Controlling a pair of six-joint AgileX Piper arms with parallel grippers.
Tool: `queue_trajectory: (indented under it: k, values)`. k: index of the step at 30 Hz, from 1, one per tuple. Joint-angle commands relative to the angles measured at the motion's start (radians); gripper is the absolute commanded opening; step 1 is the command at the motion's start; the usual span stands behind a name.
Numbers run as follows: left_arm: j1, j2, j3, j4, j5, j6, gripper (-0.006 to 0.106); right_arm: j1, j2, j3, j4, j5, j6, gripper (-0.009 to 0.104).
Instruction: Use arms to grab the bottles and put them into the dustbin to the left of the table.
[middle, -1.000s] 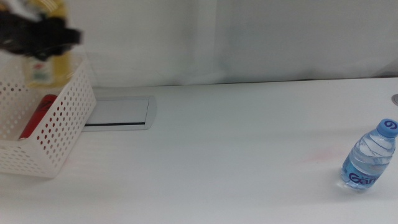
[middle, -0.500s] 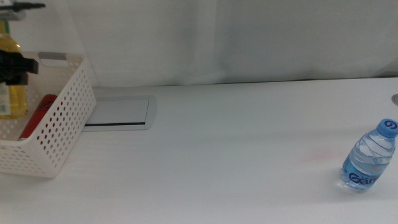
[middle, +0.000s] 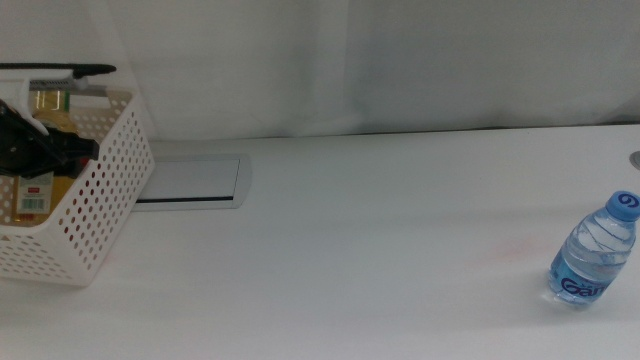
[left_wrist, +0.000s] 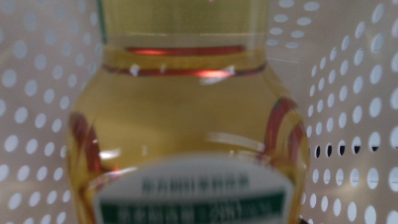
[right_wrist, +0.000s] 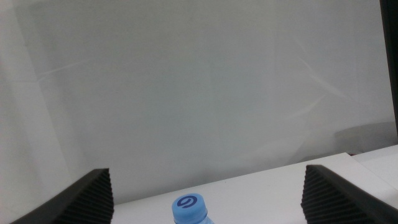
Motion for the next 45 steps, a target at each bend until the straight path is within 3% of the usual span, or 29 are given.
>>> queue_trajectory:
  k: [1, 8, 10, 11, 13, 14, 16, 18, 31, 39, 42, 45]
  values:
    - [0.003, 0.004, -0.017, -0.014, -0.046, -0.014, -0.003, -0.001, -0.022, 0.006, 0.001, -0.012, -0.005, 0.082]
    - [0.003, 0.006, -0.017, -0.014, -0.069, -0.019, -0.001, -0.001, -0.022, 0.006, 0.001, -0.012, -0.005, 0.082]
    - [0.003, 0.006, -0.017, -0.014, -0.082, -0.019, 0.014, -0.001, -0.022, 0.006, 0.001, -0.012, -0.005, 0.082]
    - [0.003, 0.006, -0.017, -0.014, -0.092, -0.047, 0.029, -0.001, -0.022, 0.006, 0.001, -0.012, -0.005, 0.082]
    - [0.003, 0.006, -0.017, -0.014, -0.094, -0.059, 0.049, -0.001, -0.022, 0.006, 0.001, -0.012, -0.005, 0.082]
    - [0.003, 0.006, -0.017, -0.014, -0.094, -0.062, 0.066, -0.001, -0.022, 0.006, 0.001, -0.012, -0.005, 0.082]
    - [0.003, 0.006, -0.017, -0.014, -0.094, -0.070, 0.084, -0.001, -0.022, 0.006, 0.001, -0.012, -0.005, 0.082]
    - [0.003, 0.002, -0.017, -0.014, -0.094, -0.079, 0.093, -0.001, -0.022, 0.006, 0.001, -0.012, -0.005, 0.082]
    - [0.003, -0.140, -0.024, -0.017, -0.094, -0.144, 0.093, -0.001, -0.022, 0.006, 0.001, -0.012, -0.005, 0.082]
    - [-0.007, -0.341, -0.024, -0.144, -0.071, -0.099, 0.093, -0.001, -0.022, 0.006, 0.001, -0.012, -0.007, 0.082]
    - [-0.028, -0.414, -0.024, -0.144, -0.044, -0.077, 0.089, -0.001, -0.022, 0.006, 0.001, -0.012, -0.007, 0.082]
    - [-0.064, -0.484, -0.024, -0.137, -0.022, -0.062, 0.076, -0.001, -0.022, 0.006, 0.001, -0.012, -0.007, 0.082]
